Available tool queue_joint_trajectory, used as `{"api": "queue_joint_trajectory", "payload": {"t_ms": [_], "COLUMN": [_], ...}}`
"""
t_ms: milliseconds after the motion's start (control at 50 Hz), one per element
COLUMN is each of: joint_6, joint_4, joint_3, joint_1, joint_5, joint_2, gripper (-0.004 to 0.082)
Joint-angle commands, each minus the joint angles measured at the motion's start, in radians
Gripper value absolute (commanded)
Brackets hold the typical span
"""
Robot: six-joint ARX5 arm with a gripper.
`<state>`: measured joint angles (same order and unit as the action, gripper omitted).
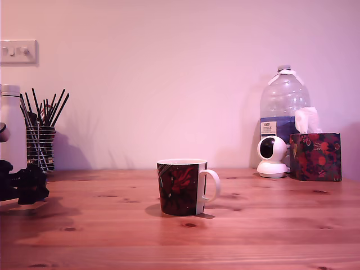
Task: Pick up the coffee capsules from the table one by one and drop them inside the nearest coffee cup
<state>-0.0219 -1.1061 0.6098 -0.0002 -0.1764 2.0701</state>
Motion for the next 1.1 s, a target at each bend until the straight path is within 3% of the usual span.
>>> {"api": "queue_joint_trajectory", "payload": {"t_ms": [0, 820, 1080], "joint_6": [0.005, 0.023, 0.023], "joint_4": [-0.008, 0.148, 0.146], "joint_3": [0.015, 0.109, 0.109], "joint_1": [-0.003, -0.003, -0.003], "joint_5": [0.002, -0.004, -0.007], "joint_2": [0.019, 0.019, 0.019], "gripper": [0.0556, 0.0539, 0.0255]}}
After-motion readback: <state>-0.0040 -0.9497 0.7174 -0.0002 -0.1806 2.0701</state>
